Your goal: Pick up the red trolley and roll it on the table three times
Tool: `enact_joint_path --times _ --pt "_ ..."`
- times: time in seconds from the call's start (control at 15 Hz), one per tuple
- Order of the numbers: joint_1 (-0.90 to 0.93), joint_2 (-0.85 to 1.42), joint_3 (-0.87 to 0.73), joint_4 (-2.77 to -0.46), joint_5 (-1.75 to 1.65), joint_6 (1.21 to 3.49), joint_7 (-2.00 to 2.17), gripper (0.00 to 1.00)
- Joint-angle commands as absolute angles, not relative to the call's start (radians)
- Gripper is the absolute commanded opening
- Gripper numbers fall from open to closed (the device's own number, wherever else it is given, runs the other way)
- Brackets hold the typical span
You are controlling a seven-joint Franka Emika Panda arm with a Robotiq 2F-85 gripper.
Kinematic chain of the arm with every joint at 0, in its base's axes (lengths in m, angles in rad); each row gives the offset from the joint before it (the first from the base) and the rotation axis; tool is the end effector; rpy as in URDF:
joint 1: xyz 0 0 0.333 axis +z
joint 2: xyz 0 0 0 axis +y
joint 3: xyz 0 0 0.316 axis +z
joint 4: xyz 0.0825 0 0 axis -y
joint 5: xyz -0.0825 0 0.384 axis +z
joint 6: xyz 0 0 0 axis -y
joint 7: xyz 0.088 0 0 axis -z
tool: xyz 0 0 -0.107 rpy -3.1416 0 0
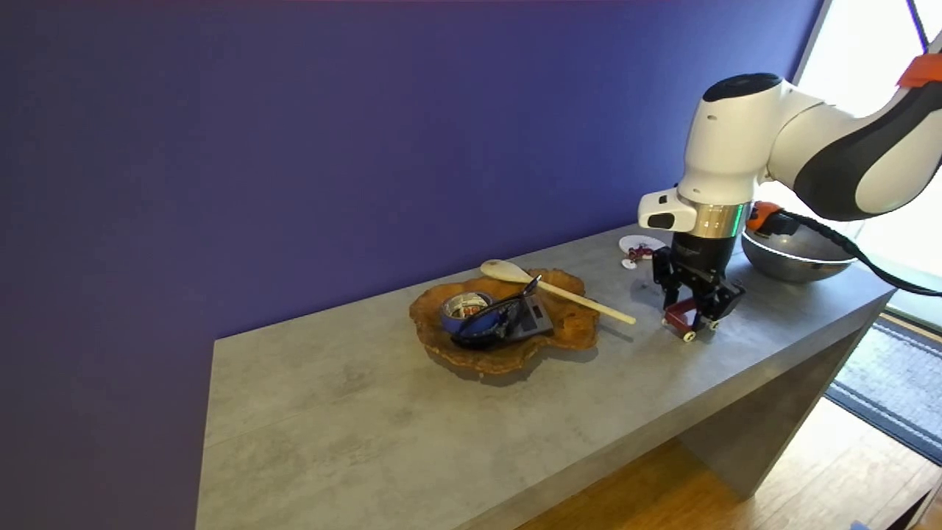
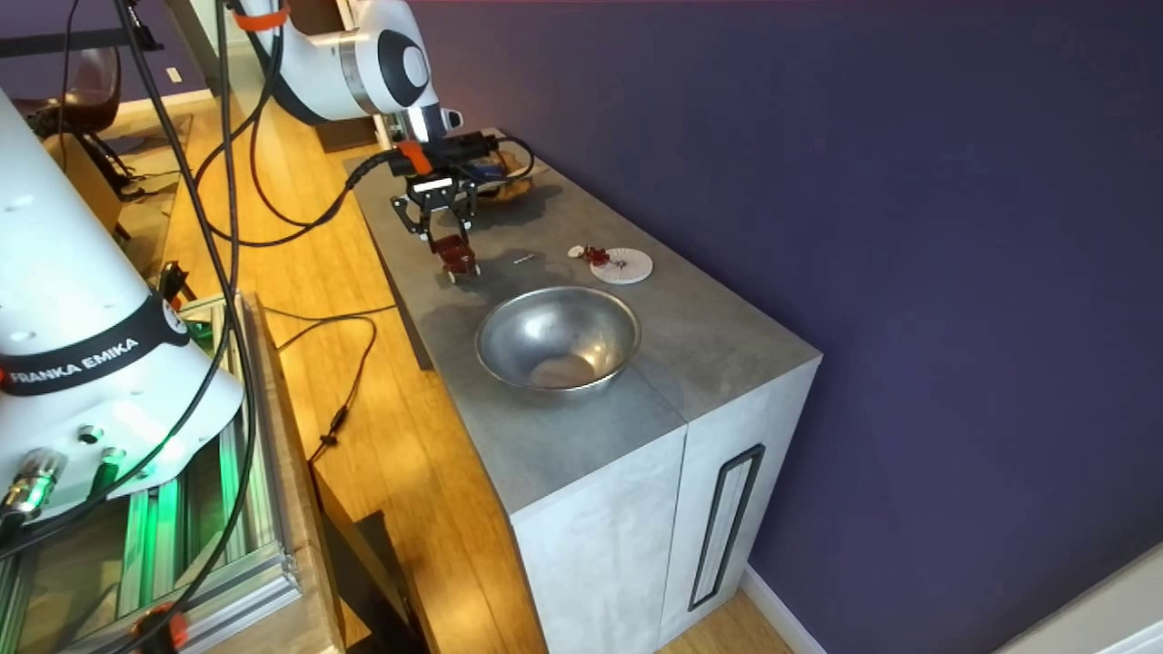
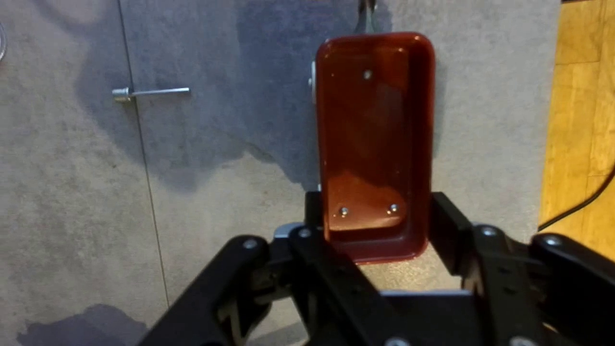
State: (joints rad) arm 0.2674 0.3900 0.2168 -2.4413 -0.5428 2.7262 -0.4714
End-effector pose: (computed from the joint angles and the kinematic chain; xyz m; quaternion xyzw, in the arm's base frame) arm 0.3992 0.2412 0.1422 0.7467 0.6617 -0.0364 0.0567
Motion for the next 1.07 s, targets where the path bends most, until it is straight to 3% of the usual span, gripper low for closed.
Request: enact_joint_path --times 0.0,0.6,0.67,0.73,0.8,1.0 --pt "0.271 0.396 0.190 -2.440 -0.565 2.718 -0.445 0.31" --pt "0.243 0.369 0.147 -2.474 -0.565 2.712 -0.449 0.31" --pt "0.238 0.367 0.147 -2.476 -0.561 2.713 -0.451 0.38" --pt "0.232 0.365 0.152 -2.478 -0.552 2.714 -0.457 0.81" --pt "0.229 0.359 0.155 -2.480 -0.549 2.712 -0.460 0.81" --pt "0.222 0.307 0.160 -2.507 -0.533 2.699 -0.444 0.99"
